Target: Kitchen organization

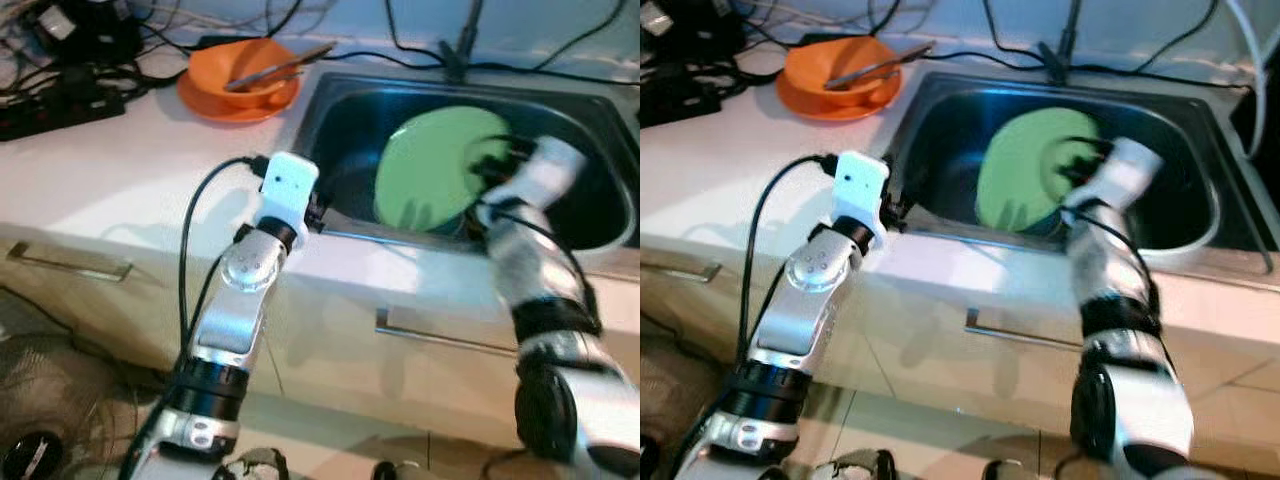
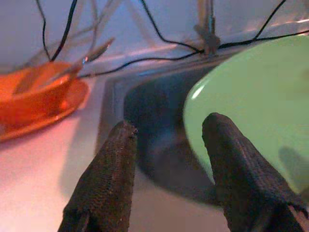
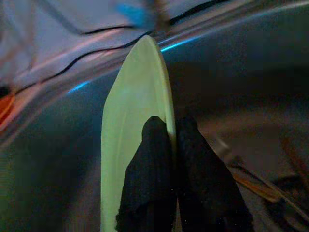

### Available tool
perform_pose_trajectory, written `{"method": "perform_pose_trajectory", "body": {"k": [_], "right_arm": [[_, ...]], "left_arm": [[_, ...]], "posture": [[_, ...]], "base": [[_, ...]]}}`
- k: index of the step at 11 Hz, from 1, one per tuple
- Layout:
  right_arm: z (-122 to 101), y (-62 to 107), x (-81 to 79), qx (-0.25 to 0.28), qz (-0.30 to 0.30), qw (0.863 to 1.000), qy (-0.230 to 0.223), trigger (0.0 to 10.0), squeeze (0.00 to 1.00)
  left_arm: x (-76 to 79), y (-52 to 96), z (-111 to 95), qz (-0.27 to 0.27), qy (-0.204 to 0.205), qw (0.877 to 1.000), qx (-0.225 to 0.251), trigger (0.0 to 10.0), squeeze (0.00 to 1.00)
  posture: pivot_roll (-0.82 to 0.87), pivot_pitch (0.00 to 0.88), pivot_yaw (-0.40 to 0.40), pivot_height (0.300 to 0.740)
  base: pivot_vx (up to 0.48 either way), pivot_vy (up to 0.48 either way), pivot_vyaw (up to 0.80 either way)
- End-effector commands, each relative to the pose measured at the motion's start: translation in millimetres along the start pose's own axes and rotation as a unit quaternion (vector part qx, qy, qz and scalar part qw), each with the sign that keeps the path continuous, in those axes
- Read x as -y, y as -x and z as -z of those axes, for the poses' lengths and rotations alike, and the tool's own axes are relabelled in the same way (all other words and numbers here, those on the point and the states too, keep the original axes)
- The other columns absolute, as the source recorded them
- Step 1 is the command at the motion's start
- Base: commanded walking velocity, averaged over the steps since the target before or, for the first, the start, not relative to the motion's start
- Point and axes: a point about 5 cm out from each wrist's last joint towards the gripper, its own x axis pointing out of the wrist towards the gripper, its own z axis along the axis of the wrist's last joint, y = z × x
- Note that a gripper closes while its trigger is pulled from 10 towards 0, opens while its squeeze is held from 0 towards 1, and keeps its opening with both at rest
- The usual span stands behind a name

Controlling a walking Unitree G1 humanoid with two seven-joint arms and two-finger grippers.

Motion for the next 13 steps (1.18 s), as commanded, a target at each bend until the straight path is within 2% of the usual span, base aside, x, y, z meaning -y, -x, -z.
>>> {"method": "perform_pose_trajectory", "body": {"k": [1, 4, 5, 6, 7, 8, 10, 11, 12, 13], "right_arm": [[-2, -4.1, -6.0, 0.001, -0.014, 1.0, 0.014, 10.0, 0.0], [11, -9.0, -15.5, -0.042, -0.024, 0.999, 0.023, 10.0, 0.0], [14, -9.6, -18.0, -0.049, -0.027, 0.998, 0.035, 10.0, 0.59], [16, -9.7, -19.3, -0.052, -0.031, 0.997, 0.043, 10.0, 1.0], [19, -9.3, -19.7, -0.057, -0.034, 0.997, 0.051, 10.0, 1.0], [19, -9.0, -19.2, -0.055, -0.034, 0.996, 0.06, 10.0, 0.0], [12, -9.2, -20.5, -0.02, -0.04, 0.994, 0.098, 10.0, 0.0], [1, -8.0, -25.9, 0.032, -0.056, 0.987, 0.146, 10.0, 0.0], [-5, -5.7, -31.2, 0.066, -0.072, 0.981, 0.166, 10.0, 0.0], [-9, 4.6, -43.0, 0.122, -0.108, 0.97, 0.18, 10.0, 0.0]], "left_arm": [[-0.4, 2.4, 0, 0.001, 0.021, 1.0, -0.004, 10.0, 0.0], [7.4, 3.9, 3, 0.014, 0.033, 0.999, -0.018, 10.0, 0.0], [8.1, 4.9, 4, 0.017, 0.031, 0.999, -0.024, 10.0, 0.0], [7.6, 5.5, 5, 0.017, 0.031, 0.999, -0.027, 10.0, 0.0], [6.3, 6.1, 5, 0.016, 0.031, 0.999, -0.029, 10.0, 0.0], [5.6, 6.3, 6, 0.015, 0.031, 0.999, -0.031, 10.0, 0.0], [4.4, 6.5, 4, 0.002, 0.039, 0.999, -0.015, 10.0, 0.0], [1.0, 7.8, 5, -0.013, 0.037, 0.999, -0.002, 10.0, 0.0], [-0.8, 8.8, 5, -0.022, 0.036, 0.999, 0.008, 10.0, 0.0], [-6.7, 10.6, 4, -0.046, 0.028, 0.998, 0.029, 10.0, 0.0]], "posture": [[0.11, 0.04, 0.007, 0.74], [0.13, 0.047, -0.009, 0.74], [0.14, 0.05, -0.01, 0.74], [0.14, 0.052, -0.011, 0.74], [0.14, 0.059, -0.011, 0.74], [0.13, 0.063, -0.01, 0.74], [0.13, 0.067, -0.009, 0.74], [0.12, 0.072, -0.006, 0.74], [0.11, 0.074, -0.006, 0.74], [0.1, 0.078, -0.006, 0.74]], "base": [[0.0, 0.0, 0.0], [0.0, 0.0, 0.0], [0.0, 0.0, 0.0], [0.0, 0.0, 0.0], [0.0, 0.0, 0.0], [0.0, 0.0, 0.0], [0.0, 0.0, 0.0], [0.0, 0.0, 0.0], [0.0, 0.0, 0.0], [0.0, 0.0, 0.0]]}}
